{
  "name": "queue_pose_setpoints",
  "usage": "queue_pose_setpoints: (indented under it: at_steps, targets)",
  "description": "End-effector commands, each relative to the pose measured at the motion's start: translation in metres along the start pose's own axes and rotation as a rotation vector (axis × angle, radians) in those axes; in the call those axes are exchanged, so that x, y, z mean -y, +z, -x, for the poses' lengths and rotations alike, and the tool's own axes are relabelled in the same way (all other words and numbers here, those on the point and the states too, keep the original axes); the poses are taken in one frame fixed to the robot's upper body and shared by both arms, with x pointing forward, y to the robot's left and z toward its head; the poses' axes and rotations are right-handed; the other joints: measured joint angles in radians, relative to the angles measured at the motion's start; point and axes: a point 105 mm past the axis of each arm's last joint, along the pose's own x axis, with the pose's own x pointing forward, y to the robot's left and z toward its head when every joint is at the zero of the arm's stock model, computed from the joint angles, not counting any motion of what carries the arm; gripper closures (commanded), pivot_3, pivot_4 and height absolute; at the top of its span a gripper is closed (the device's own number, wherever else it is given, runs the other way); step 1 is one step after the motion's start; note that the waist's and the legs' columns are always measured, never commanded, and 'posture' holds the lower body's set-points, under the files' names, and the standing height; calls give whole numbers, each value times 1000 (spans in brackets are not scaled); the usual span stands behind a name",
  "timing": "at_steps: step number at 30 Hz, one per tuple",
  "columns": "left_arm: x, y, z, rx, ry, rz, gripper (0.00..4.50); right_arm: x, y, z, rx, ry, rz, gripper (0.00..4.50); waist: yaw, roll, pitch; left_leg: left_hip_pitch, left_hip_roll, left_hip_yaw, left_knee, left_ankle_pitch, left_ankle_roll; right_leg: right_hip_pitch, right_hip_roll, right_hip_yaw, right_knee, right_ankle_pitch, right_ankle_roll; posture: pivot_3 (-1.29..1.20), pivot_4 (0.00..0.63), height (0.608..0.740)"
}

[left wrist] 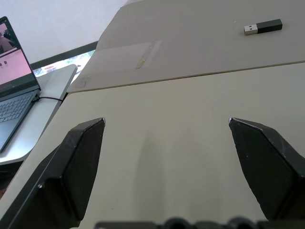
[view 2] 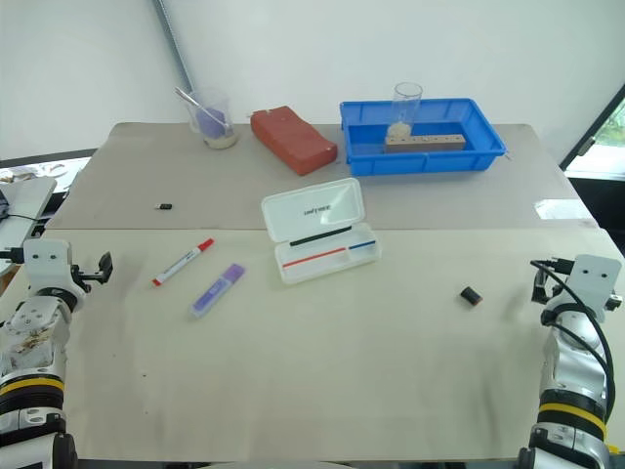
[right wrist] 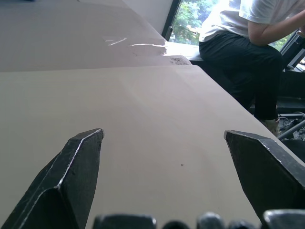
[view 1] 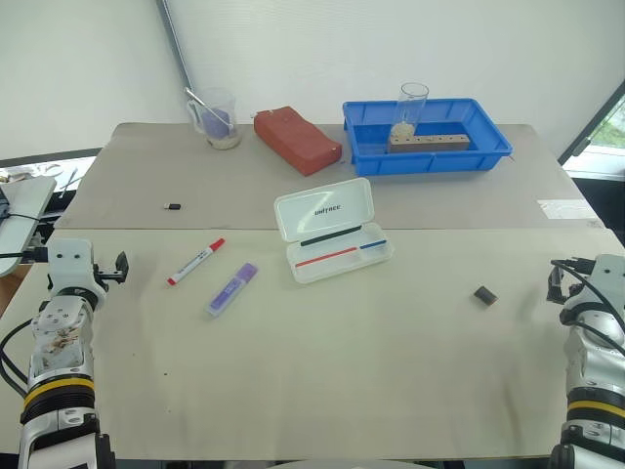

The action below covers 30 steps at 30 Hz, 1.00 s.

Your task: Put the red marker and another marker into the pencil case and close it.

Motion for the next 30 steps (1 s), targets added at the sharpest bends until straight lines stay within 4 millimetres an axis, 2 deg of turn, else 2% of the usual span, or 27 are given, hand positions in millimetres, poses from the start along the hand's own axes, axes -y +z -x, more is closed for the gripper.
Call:
queue_pose_setpoints:
  at_steps: [1, 4, 6, 8, 11, 14, 16, 19, 21, 24, 26, 30]
  targets:
    - [-13, 25, 3, 79, 12, -5, 84, 1, 26, -4, 91, 10, 18, 0, 0, 0, 0, 0, 0, 0, 0, 0, 0, 0, 0, 0, 0, 0, 0, 0, 150, 740]
    - [-1, 53, 11, 164, -140, -41, 84, -14, 52, -5, 161, 114, 47, 0, -3, 0, 1, 0, 0, 0, -1, 0, 0, 0, 0, 0, 0, 0, 0, 0, 150, 740]
    - [19, 80, 18, 224, -283, -124, 84, -35, 68, -1, 199, 245, 67, 0, -4, 0, 2, 0, 0, 0, -1, 0, 0, -1, 0, 0, 0, 0, 0, 0, 150, 740]
    - [47, 111, 24, 276, -454, -182, 84, -63, 86, 9, 246, 420, 97, 0, -4, 0, 2, 0, 0, 0, -3, 0, 0, -1, 0, 0, 0, 0, 0, 0, 150, 740]
    - [95, 146, 38, 333, -707, -253, 84, -102, 106, 35, 284, 692, 111, 0, 6, 2, 3, 0, 0, 0, -3, 0, -1, 0, 0, -3, 0, 0, 0, 0, 150, 740]
    - [147, 170, 52, 382, -929, -370, 84, -136, 118, 74, 292, 973, 124, 0, 17, 3, 2, -1, 1, 0, -2, 0, -1, 0, 0, -5, -1, 0, 0, 0, 150, 740]
    - [180, 181, 60, 411, -1052, -407, 84, -152, 122, 101, 286, 1121, 139, 0, 23, 3, 2, -5, 1, 0, 0, 1, 0, 0, 1, -5, -1, 0, 0, 0, 150, 740]
    - [224, 190, 68, 434, -1176, -432, 84, -166, 123, 130, 273, 1244, 155, 0, 30, 4, 2, -7, 1, -2, 3, 5, 7, 0, 1, -5, -1, 0, 1, 0, 150, 740]
    - [243, 192, 72, 435, -1225, -435, 84, -173, 122, 143, 260, 1289, 162, 0, 31, 3, 3, -7, 1, -2, 4, 5, 8, 0, 1, -5, -2, 0, 1, 0, 150, 740]
    - [283, 171, 85, 412, -1341, -508, 84, -182, 116, 170, 224, 1359, 174, 0, 30, 2, 3, -9, 0, -5, 4, 5, 8, -1, 2, -5, -2, 0, 1, 0, 150, 740]
    - [294, 159, 88, 403, -1369, -561, 84, -184, 115, 178, 214, 1360, 180, 0, 29, 2, 3, -9, 0, -7, 4, 4, 9, -1, 2, -5, -2, -1, 0, 0, 150, 740]
    - [299, 153, 87, 361, -1361, -539, 84, -183, 114, 182, 202, 1326, 167, 0, 25, 2, 4, -16, -10, -25, 5, 5, 10, -7, 4, -4, 0, 0, 0, 0, 150, 740]
